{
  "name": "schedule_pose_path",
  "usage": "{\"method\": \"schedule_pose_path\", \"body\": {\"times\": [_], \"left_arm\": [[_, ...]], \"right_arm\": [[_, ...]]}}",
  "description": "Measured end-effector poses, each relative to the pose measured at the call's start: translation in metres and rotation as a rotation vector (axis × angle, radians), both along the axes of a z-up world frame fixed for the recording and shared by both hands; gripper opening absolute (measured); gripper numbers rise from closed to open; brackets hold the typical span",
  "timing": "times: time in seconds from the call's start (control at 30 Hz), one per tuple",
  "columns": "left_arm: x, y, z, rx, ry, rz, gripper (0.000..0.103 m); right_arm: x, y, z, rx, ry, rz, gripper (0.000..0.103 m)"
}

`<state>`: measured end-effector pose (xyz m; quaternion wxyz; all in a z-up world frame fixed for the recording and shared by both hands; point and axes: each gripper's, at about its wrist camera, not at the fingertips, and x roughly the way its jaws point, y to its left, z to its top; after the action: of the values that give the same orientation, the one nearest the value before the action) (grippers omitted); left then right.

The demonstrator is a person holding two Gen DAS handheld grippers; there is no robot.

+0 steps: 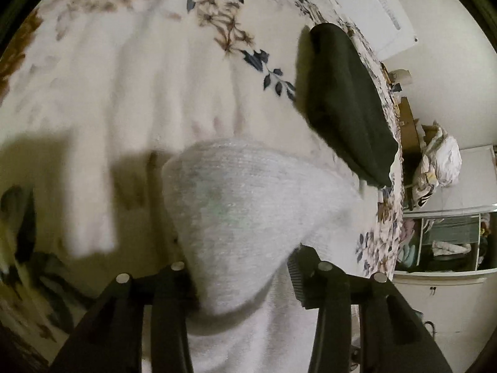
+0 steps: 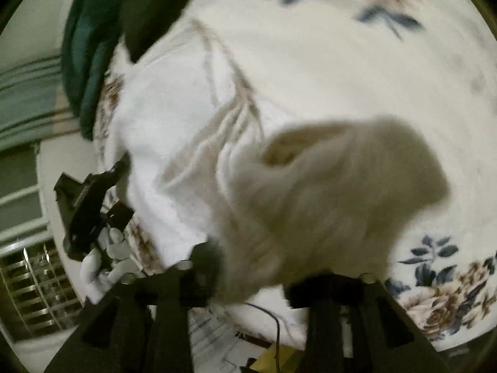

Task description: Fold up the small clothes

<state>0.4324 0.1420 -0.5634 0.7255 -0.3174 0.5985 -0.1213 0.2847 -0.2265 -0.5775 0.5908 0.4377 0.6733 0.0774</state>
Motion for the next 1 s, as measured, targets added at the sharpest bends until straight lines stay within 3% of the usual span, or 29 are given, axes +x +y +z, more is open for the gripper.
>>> {"method": "schedule_pose_path", "body": {"times": [0.07,0.13,0.2,0.27,0.33,0.4,0.53,0.67,0.73,0.77,0.8,0.93,1.0], "left_arm": [[-0.007,0.006,0.006,-0.033,0.005,0.036,0.04],[-0.022,0.011,0.017,-0.043,0.008,0.069,0.041],[-0.038,0.017,0.031,-0.025,-0.007,0.105,0.042],[-0.045,0.024,0.044,0.001,-0.013,0.146,0.053],[-0.062,0.034,0.057,0.036,-0.03,0.198,0.056],[-0.072,0.041,0.059,0.069,-0.025,0.237,0.058],[-0.082,0.04,0.05,0.106,-0.006,0.264,0.058],[-0.081,0.029,0.045,0.147,-0.019,0.25,0.058],[-0.081,0.024,0.041,0.168,-0.021,0.24,0.058],[-0.081,0.024,0.039,0.168,-0.021,0.24,0.058],[-0.081,0.023,0.037,0.162,-0.02,0.242,0.058],[-0.083,0.019,0.032,0.159,-0.017,0.235,0.058],[-0.086,0.018,0.032,0.167,-0.014,0.23,0.058]], "right_arm": [[0.0,-0.016,0.003,0.027,0.008,-0.018,0.056],[0.001,-0.036,0.017,-0.012,-0.002,0.007,0.057],[0.007,-0.054,0.036,-0.073,-0.012,0.038,0.06],[0.017,-0.074,0.057,-0.123,-0.026,0.061,0.061],[0.038,-0.081,0.076,-0.158,-0.054,0.09,0.062],[0.071,-0.074,0.087,-0.16,-0.094,0.134,0.07],[0.15,-0.034,0.065,-0.156,-0.18,0.264,0.071],[0.208,0.011,0.017,-0.115,-0.145,0.371,0.071],[0.218,0.029,0.004,-0.086,-0.135,0.422,0.064],[0.221,0.036,0.006,-0.099,-0.16,0.435,0.03],[0.225,0.044,0.013,-0.124,-0.191,0.459,0.01],[0.24,0.045,0.052,-0.244,-0.321,0.387,0.009],[0.251,0.047,0.046,-0.242,-0.287,0.411,0.009]]}}
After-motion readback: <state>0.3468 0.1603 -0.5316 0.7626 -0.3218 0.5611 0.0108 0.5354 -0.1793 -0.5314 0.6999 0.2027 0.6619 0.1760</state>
